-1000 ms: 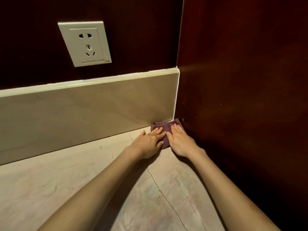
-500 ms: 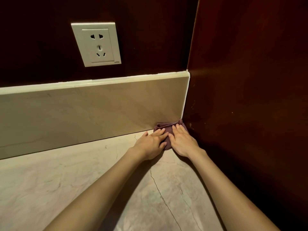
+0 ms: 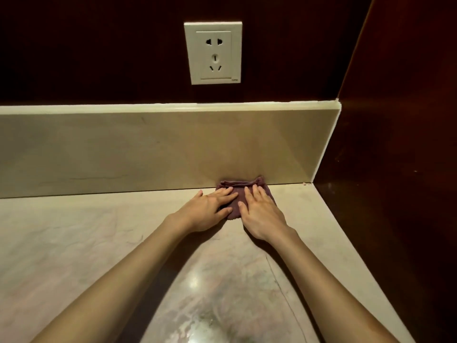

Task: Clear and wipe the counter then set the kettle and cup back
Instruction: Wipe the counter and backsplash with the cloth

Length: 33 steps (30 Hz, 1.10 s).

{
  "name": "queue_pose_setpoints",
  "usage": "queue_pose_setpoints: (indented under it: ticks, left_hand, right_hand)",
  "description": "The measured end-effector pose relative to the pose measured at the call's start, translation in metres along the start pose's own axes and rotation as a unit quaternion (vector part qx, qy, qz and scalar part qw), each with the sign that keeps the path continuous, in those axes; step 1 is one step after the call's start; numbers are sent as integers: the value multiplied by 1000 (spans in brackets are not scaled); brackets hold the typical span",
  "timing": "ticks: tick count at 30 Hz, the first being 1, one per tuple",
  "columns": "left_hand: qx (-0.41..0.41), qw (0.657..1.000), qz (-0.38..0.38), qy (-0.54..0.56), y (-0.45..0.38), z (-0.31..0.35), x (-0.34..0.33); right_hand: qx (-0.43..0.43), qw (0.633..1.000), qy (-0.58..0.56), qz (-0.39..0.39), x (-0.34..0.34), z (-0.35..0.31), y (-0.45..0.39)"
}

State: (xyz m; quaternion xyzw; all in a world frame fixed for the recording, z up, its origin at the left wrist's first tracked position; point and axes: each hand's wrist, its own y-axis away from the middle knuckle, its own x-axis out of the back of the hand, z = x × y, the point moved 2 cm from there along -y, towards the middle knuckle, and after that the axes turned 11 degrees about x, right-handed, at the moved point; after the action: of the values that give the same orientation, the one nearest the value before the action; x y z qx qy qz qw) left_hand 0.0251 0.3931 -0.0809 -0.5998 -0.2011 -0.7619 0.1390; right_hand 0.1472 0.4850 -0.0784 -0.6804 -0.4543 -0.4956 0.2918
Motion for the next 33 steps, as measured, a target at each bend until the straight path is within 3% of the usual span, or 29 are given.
queue_pose_setpoints:
  ticks: [19,33]
  left_hand:
    - [81,996,-4,34,108,-219,32]
    - [123,991,0,51,171,-335,50]
  right_hand:
    - [107,994,-17,-31,-69,-211,-60]
    - [189,981,2,-31,-114,-320,-99]
